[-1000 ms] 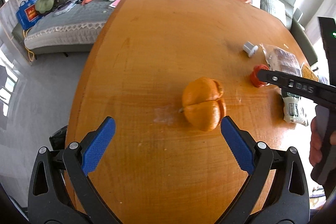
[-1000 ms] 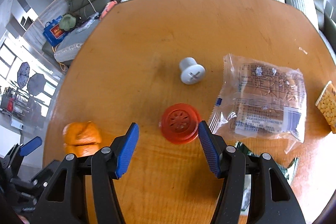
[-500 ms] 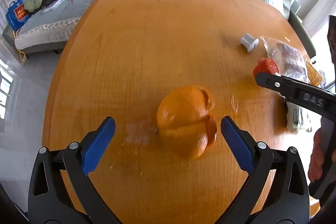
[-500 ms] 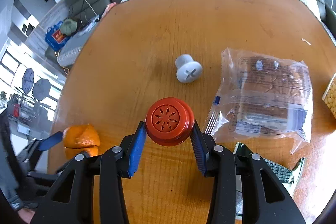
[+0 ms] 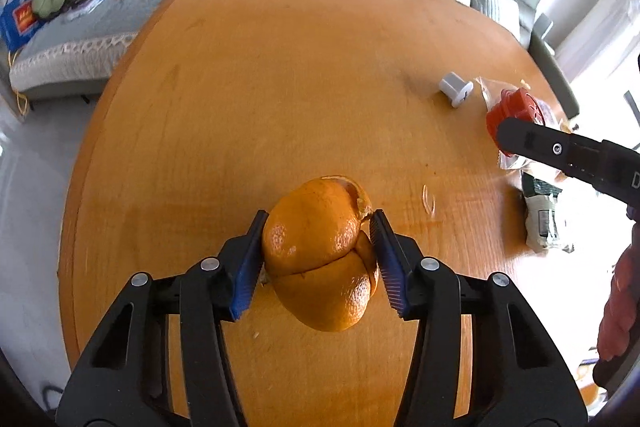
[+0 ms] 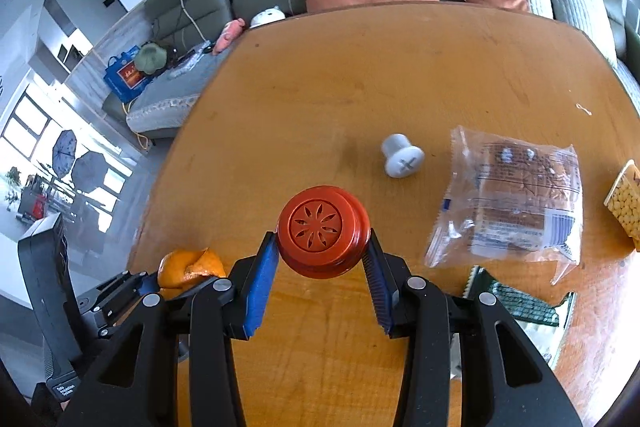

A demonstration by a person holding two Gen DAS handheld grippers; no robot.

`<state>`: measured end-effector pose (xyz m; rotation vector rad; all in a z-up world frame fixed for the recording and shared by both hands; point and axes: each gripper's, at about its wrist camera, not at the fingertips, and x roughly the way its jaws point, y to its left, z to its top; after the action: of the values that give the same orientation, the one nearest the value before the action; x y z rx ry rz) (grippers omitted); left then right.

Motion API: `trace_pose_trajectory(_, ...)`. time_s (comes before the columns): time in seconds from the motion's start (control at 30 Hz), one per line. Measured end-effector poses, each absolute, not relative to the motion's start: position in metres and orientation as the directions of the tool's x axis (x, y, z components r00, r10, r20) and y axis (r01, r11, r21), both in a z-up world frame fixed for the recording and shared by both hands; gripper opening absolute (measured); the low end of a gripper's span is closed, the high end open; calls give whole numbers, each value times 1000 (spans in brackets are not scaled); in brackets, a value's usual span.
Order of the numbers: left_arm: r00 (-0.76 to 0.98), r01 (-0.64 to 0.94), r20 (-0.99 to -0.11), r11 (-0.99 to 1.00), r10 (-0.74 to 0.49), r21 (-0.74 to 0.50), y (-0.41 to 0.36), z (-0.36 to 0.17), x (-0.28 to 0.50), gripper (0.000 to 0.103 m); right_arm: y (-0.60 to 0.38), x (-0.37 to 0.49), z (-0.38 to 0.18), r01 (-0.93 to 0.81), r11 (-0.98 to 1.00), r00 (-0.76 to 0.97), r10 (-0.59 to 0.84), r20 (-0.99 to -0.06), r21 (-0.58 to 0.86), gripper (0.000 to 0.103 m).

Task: Collect trash
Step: 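Grasp the red round cap with the right tool while the left tool grasps the orange, then carry cap and orange over the black bin and open both tools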

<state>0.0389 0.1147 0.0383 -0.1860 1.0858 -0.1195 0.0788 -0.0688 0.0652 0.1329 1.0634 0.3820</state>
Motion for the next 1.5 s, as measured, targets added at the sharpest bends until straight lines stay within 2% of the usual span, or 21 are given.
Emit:
trace_pose_trajectory(0.33,526,-101,-837,966,-150,-237,172,58,0,51,7,61,79,-363,883,382,431,-817,296,45)
trace_pose_trajectory(0.67,568,-330,-823,914,-9,-238,272,66,-70,51,128,28,88,-563,770,268,512,-816,298,45)
trace_pose_trajectory(0.97,514,-537,-845,823,145,-186,363,60,-144,51,232,-8,89,-695,644,157,569,-807,319,45)
trace_pose_trajectory(1.37,454,-668,-864,725,217,-169,428,46,-201,51,352,-33,90,-797,513,57,590,-805,320,45)
trace_pose_trajectory(1.43,418,-700,-879,698,231,-150,440,40,-208,54,362,-38,90,-803,492,33,600,-799,337,46)
trace_pose_trajectory(1.47,404,-710,-886,688,229,-146,445,37,-211,58,377,-37,90,-804,486,21,599,-800,342,51)
trace_pose_trajectory(1.5,390,-724,-892,675,230,-143,451,35,-214,79,382,-38,90,-805,492,30,591,-806,331,64)
